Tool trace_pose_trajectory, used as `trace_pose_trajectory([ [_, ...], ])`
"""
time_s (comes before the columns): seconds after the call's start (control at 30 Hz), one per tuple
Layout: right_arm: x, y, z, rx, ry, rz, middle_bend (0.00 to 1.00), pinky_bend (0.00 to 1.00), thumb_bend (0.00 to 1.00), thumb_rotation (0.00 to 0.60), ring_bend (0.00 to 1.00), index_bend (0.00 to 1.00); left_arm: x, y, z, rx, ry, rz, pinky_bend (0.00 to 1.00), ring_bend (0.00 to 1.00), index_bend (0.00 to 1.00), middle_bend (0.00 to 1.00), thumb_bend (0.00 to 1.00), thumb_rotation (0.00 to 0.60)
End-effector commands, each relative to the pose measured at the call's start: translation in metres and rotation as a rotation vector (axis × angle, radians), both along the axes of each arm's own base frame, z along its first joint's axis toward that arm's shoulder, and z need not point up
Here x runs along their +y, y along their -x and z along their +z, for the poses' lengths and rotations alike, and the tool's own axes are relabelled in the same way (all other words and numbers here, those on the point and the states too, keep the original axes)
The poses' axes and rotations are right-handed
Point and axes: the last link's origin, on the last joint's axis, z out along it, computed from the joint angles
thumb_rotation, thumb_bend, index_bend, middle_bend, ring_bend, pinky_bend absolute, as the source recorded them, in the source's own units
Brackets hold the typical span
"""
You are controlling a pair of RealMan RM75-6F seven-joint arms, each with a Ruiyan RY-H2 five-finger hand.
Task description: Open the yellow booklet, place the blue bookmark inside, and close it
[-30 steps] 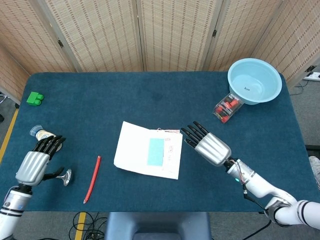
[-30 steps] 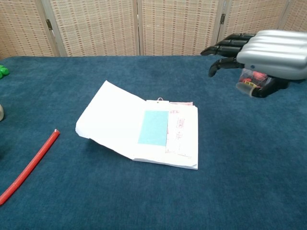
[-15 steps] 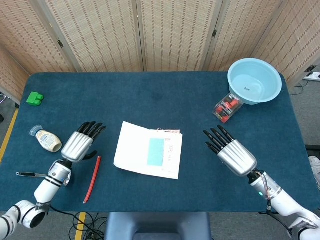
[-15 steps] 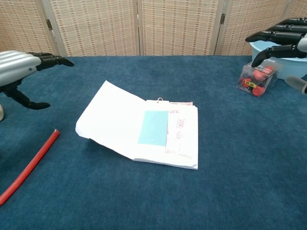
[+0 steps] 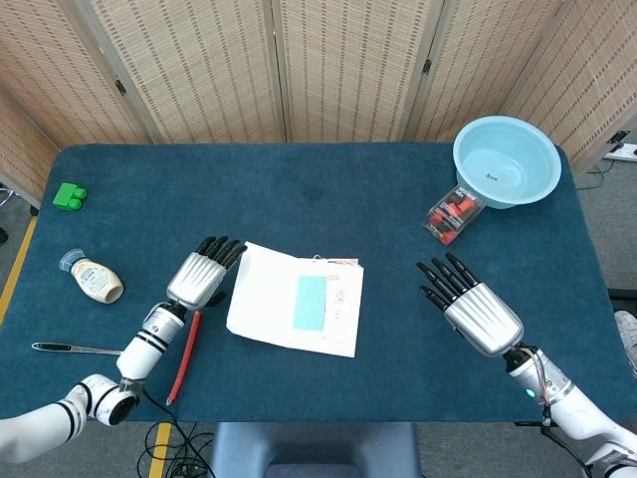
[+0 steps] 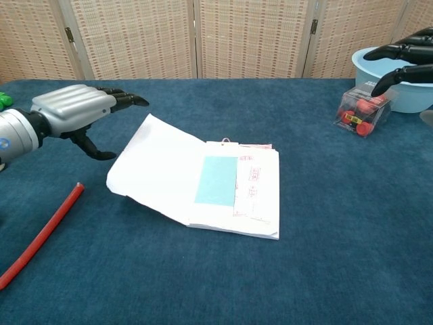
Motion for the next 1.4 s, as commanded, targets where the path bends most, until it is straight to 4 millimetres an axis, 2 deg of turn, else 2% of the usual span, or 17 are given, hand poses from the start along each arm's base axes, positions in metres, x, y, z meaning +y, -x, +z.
trace_pose_trajectory([
  [0.03,0.000,0.000,0.001,-0.003,0.004,0.000,0.02,0.00,0.50,0.600,0.00,0.25,-0.003,-0.017,-0.006,-0.099,0.049,0.026,0.16,0.11,0.08,0.12,0.26,0.600],
  [0.23,0.001,0.001,0.006,-0.014,0.020,0.000,0.02,0.00,0.49,0.600,0.00,0.25,-0.008,-0.053,-0.003,-0.244,0.128,0.047,0.16,0.11,0.07,0.12,0.26,0.600],
  [0.4,0.003,0.002,0.012,-0.023,0.037,0.001,0.02,0.00,0.48,0.600,0.00,0.25,-0.010,-0.081,-0.003,-0.281,0.143,0.011,0.16,0.11,0.07,0.12,0.26,0.600],
  [0.67,0.005,0.002,0.020,-0.038,0.056,0.008,0.02,0.00,0.48,0.600,0.00,0.25,-0.010,-0.121,-0.011,-0.359,0.176,-0.007,0.16,0.11,0.07,0.12,0.26,0.600],
  [0.83,0.005,0.000,0.024,-0.050,0.066,0.020,0.02,0.00,0.48,0.600,0.00,0.25,-0.016,-0.145,-0.024,-0.395,0.232,-0.002,0.16,0.11,0.07,0.12,0.26,0.600],
  [1.13,0.006,0.002,0.024,-0.046,0.059,0.013,0.02,0.00,0.48,0.600,0.00,0.25,-0.032,-0.159,-0.062,-0.361,0.306,0.009,0.16,0.11,0.07,0.12,0.26,0.600],
  [1.27,0.006,0.002,0.023,-0.047,0.055,0.011,0.02,0.00,0.48,0.600,0.00,0.25,-0.039,-0.157,-0.076,-0.338,0.338,0.028,0.16,0.11,0.07,0.12,0.26,0.600],
  [1.4,0.006,0.004,0.020,-0.039,0.043,0.002,0.02,0.00,0.48,0.600,0.00,0.25,-0.041,-0.148,-0.079,-0.302,0.338,0.030,0.16,0.11,0.07,0.12,0.26,0.600],
])
